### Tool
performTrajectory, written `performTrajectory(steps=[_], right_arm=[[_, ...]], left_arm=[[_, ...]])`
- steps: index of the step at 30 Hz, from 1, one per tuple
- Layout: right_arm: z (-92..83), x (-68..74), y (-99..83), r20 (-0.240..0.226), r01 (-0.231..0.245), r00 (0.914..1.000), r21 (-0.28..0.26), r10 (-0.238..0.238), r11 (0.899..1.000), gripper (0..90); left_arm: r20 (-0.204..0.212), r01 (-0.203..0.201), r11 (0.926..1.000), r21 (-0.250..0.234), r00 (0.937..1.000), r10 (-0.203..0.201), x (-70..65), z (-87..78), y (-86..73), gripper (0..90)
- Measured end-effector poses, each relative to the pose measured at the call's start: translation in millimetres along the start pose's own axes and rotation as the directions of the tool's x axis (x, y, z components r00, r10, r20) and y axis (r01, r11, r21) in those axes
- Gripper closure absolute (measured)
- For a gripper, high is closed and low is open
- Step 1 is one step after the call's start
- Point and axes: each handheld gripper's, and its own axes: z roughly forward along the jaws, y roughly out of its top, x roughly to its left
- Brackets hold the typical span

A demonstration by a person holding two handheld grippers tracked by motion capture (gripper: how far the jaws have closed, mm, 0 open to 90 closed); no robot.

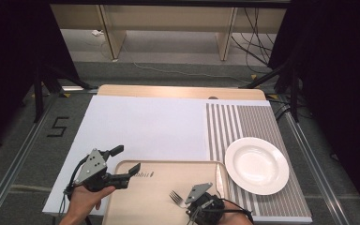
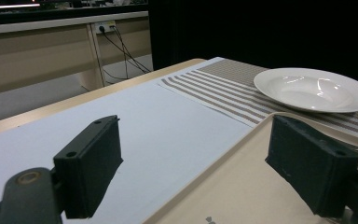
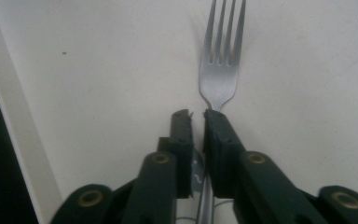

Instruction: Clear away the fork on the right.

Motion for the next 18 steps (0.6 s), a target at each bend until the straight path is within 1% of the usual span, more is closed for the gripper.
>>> performTrajectory(steps=[2, 3, 5, 6, 8, 10, 11, 13, 14, 15, 17, 18], right_arm=[[1.7, 0.9, 0.4, 0.004, 0.009, 0.9999, 0.009, -0.009, 1.0, 88.9], [3.1, 1.4, 0.5, 0.014, 0.011, 0.9998, 0.017, -0.011, 1.0, 89.4], [5.2, 1.3, 0.6, 0.016, 0.018, 0.9997, 0.031, -0.019, 0.999, 90.0], [5.6, 1.0, 0.5, 0.007, 0.019, 0.9998, 0.036, -0.019, 0.999, 90.0], [6.5, 1.8, 0.6, 0.02, 0.018, 0.9996, 0.044, -0.019, 0.999, 90.0], [7.4, 1.8, 0.4, 0.017, 0.012, 0.9998, 0.052, -0.013, 0.999, 90.0], [7.9, 1.2, 0.2, 0.02, 0.021, 0.9995, 0.054, -0.022, 0.998, 90.0], [7.9, 0.5, 0.0, 0.032, 0.018, 0.9993, 0.061, -0.02, 0.998, 90.0], [7.5, -0.1, -0.3, 0.029, 0.011, 0.9995, 0.063, -0.013, 0.998, 90.0], [7.2, -1.1, -0.5, 0.036, 0.015, 0.9992, 0.065, -0.017, 0.998, 90.0], [6.4, -2.8, -1.5, 0.042, 0.006, 0.9991, 0.067, -0.009, 0.998, 90.0], [6.1, -4.4, -2.1, 0.047, 0.011, 0.9988, 0.066, -0.014, 0.998, 90.0]], left_arm=[[-0.001, -0.001, 1.0, 0.0, 1.0, 0.001, 0.3, 0.0, 0.0, 16.9], [-0.001, 0.0, 1.0, 0.0, 1.0, 0.0, 0.3, 0.0, 0.0, 16.9], [-0.001, 0.0, 1.0, 0.0, 1.0, 0.0, 0.2, -0.1, 0.1, 16.9], [0.0, 0.0, 1.0, -0.001, 1.0, 0.0, 0.1, -0.2, 0.1, 16.9], [-0.001, 0.0, 1.0, 0.0, 1.0, 0.0, 0.2, -0.2, 0.1, 16.9], [-0.001, 0.001, 1.0, 0.0, 1.0, -0.001, 0.3, -0.3, 0.1, 16.9], [-0.002, 0.001, 1.0, 0.0, 1.0, -0.001, 0.2, -0.6, 0.2, 16.9], [-0.002, 0.002, 1.0, 0.0, 1.0, -0.002, 0.3, -0.7, 0.3, 16.9], [-0.003, 0.001, 1.0, -0.001, 1.0, -0.001, 0.4, -0.7, 0.2, 16.9], [-0.003, 0.001, 1.0, -0.001, 1.0, -0.001, 0.4, -0.7, 0.2, 16.9], [-0.003, 0.0, 1.0, 0.0, 1.0, 0.0, 0.5, -0.8, 0.3, 16.9], [-0.003, -0.001, 1.0, -0.001, 1.0, 0.001, 0.7, -0.7, 0.3, 16.9]])
